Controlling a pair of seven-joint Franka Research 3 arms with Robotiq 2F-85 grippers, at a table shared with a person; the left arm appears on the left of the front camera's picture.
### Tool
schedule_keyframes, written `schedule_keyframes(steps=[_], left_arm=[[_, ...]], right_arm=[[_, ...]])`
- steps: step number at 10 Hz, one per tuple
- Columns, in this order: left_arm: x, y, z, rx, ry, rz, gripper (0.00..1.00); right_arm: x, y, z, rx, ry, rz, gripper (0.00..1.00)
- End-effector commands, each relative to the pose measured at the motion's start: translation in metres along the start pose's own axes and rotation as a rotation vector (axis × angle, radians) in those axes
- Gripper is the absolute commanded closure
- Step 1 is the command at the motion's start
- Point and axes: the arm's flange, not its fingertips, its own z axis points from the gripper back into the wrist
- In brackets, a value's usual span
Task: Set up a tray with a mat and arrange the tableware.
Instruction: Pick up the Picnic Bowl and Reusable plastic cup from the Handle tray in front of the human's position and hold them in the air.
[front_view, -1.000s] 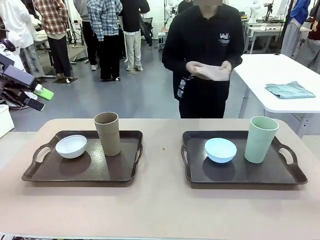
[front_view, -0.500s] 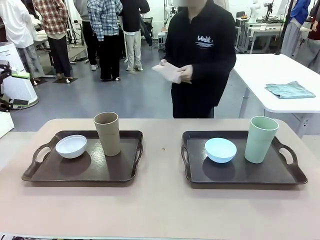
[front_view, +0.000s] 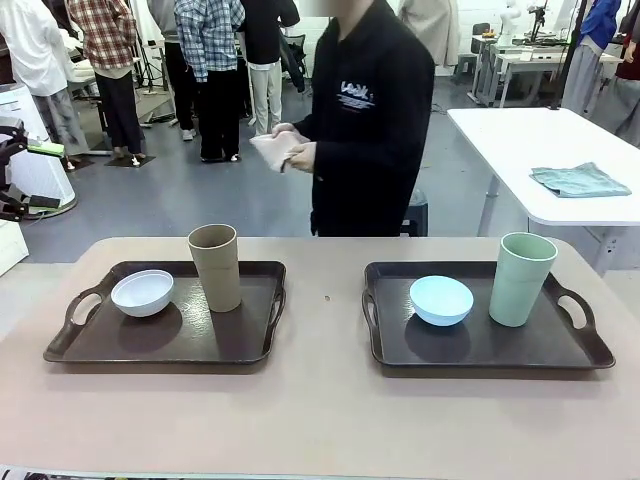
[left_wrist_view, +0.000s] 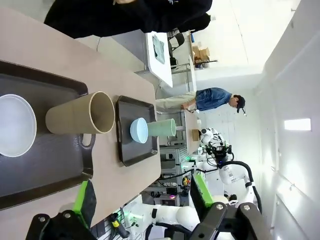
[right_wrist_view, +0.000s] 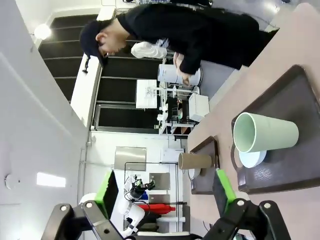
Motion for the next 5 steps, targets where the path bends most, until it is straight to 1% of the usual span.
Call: schedule_keyframes(steps=[1,5], left_arm=[[0.0006,0.0006,0.0022,-0.027,-0.012,-0.018,0.0],[0.0006,0.0006,0.0022,-0.027,-0.012,-0.018,0.0]], right_arm=[[-0.0002,-0.0026,-0.0046,0.004,-0.024,0.014,0.0],[-0.0002,-0.0026,-0.0046,0.004,-0.024,0.014,0.0]])
